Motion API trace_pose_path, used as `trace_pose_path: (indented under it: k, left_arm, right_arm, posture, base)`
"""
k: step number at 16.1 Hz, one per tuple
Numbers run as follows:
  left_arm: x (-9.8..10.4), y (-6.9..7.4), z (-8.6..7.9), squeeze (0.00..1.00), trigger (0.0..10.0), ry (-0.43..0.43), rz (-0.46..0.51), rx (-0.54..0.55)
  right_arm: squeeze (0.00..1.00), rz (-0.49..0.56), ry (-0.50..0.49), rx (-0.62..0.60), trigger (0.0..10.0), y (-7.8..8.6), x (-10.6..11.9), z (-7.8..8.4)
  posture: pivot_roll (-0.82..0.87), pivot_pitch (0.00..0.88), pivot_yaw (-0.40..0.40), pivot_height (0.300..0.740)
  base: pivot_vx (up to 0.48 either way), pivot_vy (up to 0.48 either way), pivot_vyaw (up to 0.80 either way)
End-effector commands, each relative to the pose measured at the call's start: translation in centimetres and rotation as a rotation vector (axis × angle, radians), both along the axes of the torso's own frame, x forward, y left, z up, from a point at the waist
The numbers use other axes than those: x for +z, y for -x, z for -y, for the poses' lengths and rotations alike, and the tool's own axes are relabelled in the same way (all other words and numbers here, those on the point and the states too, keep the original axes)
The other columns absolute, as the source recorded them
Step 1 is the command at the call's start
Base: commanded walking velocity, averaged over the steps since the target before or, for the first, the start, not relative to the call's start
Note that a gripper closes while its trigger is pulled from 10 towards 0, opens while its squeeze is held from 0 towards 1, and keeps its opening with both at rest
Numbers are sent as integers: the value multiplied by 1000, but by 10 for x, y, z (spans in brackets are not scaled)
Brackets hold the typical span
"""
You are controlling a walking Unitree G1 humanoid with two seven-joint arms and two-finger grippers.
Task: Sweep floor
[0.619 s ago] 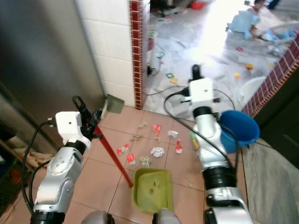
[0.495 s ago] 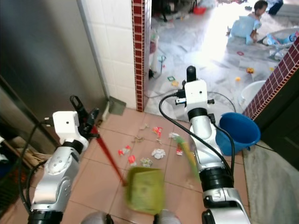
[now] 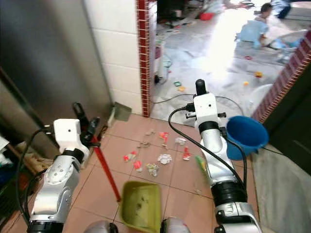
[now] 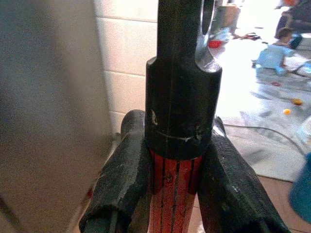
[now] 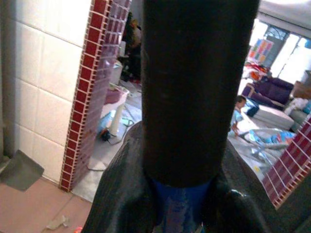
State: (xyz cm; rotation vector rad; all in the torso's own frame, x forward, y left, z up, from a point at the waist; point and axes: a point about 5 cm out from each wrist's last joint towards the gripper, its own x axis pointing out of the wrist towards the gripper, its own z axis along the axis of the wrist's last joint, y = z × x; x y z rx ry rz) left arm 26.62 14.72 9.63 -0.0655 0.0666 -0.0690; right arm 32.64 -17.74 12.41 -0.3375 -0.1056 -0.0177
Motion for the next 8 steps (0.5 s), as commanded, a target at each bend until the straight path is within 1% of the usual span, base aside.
trace_pose_path:
  k: [1,3,4,5,8]
  left_arm:
    - [13,-6,0,0,10000,-1,69,-9]
    - [17,-10,0,0,10000,-13,97,-37]
    - [18,-11,-2,0,10000,-6,98,-25]
    - [16,-9,-4,0,10000,7,87,-17]
    - [13,-5,-3,0,10000,16,73,-27]
  right_arm:
    - [0,30,26,14,10000,-2,8,-2]
    - [0,6,39,11,10000,-2,2,-3]
    - [0,0,38,19,10000,-1,0,-6]
    - [0,2,38,27,10000,-1,-1,-8]
    - [0,1,29,16,10000,-2,-2,-9]
  posture:
    - [-54,2,-15,740]
    - [-53,1,-29,740]
    - [-56,7,-13,740]
    - [-53,8,0,740]
    - [-56,16,13,740]
  base:
    - [0,0,-663]
    - [0,0,-800]
    - [0,0,-800]
    - [266,0,-456]
    - [270,0,0]
